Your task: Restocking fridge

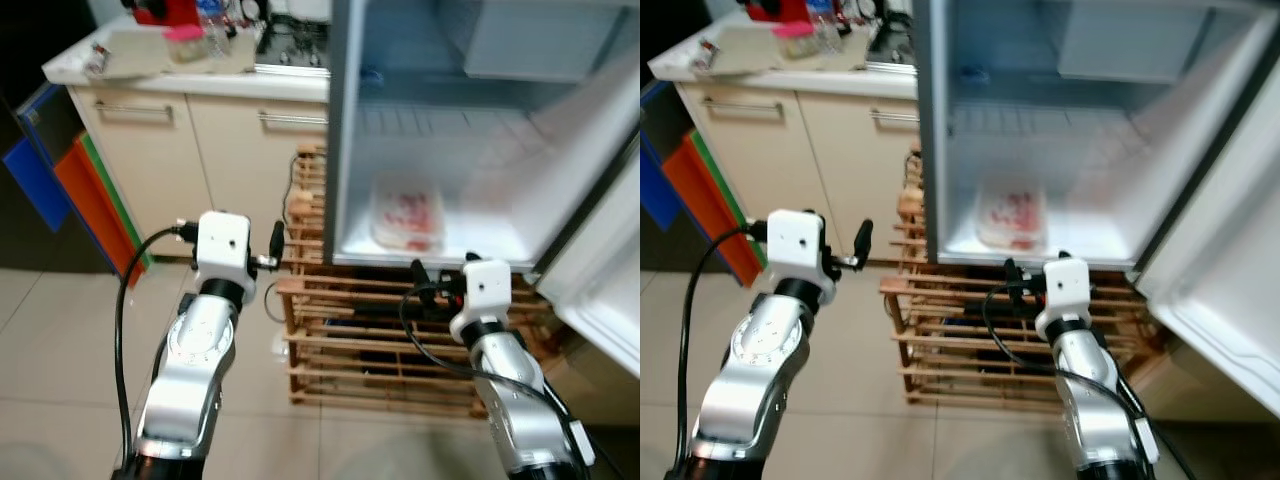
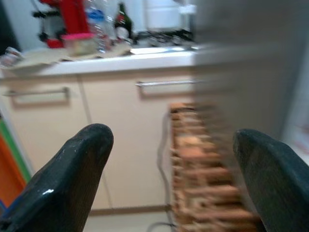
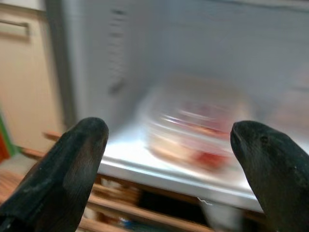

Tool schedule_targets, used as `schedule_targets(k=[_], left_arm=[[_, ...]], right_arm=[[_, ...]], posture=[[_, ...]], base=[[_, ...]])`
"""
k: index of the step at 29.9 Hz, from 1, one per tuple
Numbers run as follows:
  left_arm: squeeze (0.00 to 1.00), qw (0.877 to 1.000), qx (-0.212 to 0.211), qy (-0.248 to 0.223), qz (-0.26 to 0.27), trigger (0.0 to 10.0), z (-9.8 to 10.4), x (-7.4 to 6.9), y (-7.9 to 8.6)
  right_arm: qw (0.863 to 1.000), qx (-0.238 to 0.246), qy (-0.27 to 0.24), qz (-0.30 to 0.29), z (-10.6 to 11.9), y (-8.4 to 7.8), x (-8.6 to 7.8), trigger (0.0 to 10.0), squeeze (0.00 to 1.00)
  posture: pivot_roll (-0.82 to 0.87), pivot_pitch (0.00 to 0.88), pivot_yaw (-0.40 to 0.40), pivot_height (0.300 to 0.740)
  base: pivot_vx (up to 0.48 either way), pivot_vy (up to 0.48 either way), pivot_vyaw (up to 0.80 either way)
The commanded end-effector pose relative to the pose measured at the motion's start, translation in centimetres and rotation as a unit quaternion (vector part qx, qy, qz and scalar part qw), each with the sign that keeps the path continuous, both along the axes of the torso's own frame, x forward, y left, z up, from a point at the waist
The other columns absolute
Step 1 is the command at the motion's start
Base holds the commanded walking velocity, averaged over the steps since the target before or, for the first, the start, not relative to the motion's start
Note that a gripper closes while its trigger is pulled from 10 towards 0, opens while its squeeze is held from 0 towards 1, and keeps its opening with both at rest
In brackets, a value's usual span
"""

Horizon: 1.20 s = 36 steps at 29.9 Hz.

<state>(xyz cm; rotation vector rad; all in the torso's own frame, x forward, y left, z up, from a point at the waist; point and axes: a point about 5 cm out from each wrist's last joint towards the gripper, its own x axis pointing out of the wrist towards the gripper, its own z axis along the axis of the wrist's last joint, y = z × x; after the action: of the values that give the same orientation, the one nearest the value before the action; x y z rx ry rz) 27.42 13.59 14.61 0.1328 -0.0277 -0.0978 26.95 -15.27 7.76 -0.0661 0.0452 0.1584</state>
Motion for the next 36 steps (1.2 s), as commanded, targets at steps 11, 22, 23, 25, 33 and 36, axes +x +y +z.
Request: schedule_targets(k=[11,22,23,25,33,36], left_arm=[[0.0,1.0,0.008,-0.014,0.0,10.0,1.2,0.7,0.2],[0.0,1.0,0.018,-0.013,-0.005,10.0,1.5,0.0,0.5],[0.0,1.0,0.02,-0.013,-0.005,10.0,1.5,-0.1,0.6],[0.0,1.0,0.023,-0.012,-0.004,10.0,1.5,-0.2,0.8],[0.0,0.999,0.033,-0.009,-0.006,10.0,1.8,-0.6,1.1],[0.0,0.999,0.038,-0.01,-0.004,10.0,1.9,-0.8,1.3]], right_arm=[[1.0,-0.006,0.01,-0.005,-0.3,0.0,0.1,10.0,0.0],[0.996,0.029,0.045,-0.068,-1.2,-1.4,0.1,10.0,0.0],[0.995,0.034,0.05,-0.078,-1.3,-1.6,0.0,10.0,0.0],[0.993,0.044,0.061,-0.091,-1.5,-1.8,-0.3,10.0,0.0],[0.987,0.036,0.089,-0.128,-2.4,-2.8,-0.2,10.0,0.0],[0.987,0.03,0.088,-0.131,-2.4,-3.1,0.2,10.0,0.0]], posture=[[-0.02,0.0,0.007,0.74],[0.0,0.024,0.022,0.74],[0.0,0.025,0.022,0.74],[0.01,0.032,0.026,0.74],[0.02,0.052,0.034,0.74],[0.04,0.057,0.035,0.74]], base=[[0.131,0.0,0.0],[0.0,0.0,0.0],[0.0,0.0,0.0],[0.0,0.0,0.0],[0.0,0.0,0.0],[0.0,0.0,0.0]])
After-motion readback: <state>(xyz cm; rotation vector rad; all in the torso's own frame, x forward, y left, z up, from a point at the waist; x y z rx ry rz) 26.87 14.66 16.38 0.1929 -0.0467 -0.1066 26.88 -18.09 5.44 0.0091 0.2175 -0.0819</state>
